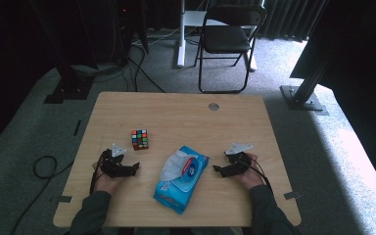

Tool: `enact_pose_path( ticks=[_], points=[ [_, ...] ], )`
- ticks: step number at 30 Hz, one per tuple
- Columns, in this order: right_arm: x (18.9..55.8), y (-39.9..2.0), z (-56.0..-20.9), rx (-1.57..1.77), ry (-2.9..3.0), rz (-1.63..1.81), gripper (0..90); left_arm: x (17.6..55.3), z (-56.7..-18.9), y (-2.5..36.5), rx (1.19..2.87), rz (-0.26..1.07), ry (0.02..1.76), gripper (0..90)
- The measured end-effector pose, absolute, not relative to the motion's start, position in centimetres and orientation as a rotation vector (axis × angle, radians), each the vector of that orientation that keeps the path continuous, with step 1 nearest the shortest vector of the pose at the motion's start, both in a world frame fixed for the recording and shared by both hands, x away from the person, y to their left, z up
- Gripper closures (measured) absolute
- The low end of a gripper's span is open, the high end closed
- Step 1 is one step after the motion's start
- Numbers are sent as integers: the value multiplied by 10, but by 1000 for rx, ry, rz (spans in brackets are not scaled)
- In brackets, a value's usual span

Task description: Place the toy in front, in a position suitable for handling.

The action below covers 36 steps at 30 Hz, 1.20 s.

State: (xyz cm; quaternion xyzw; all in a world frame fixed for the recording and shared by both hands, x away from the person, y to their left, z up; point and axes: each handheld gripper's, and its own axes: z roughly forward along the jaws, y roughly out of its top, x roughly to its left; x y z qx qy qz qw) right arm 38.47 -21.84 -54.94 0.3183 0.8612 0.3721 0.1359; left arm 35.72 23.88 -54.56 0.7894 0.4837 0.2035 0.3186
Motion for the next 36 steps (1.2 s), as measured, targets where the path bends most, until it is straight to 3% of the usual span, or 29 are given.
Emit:
enact_pose_path(
  ticks=[6,8,12,36],
  points=[
    [385,-218,-549,948,2475,1076,194,356,-545,238,2067,541,1269,104],
    [385,-219,-547,961,2469,1066,301,355,-544,242,2033,522,1269,202],
    [384,-219,-545,983,2457,1054,367,354,-542,243,2035,507,1281,291],
    [381,-211,-544,970,2460,1060,462,329,-516,211,2042,499,1098,292]
  ],
)
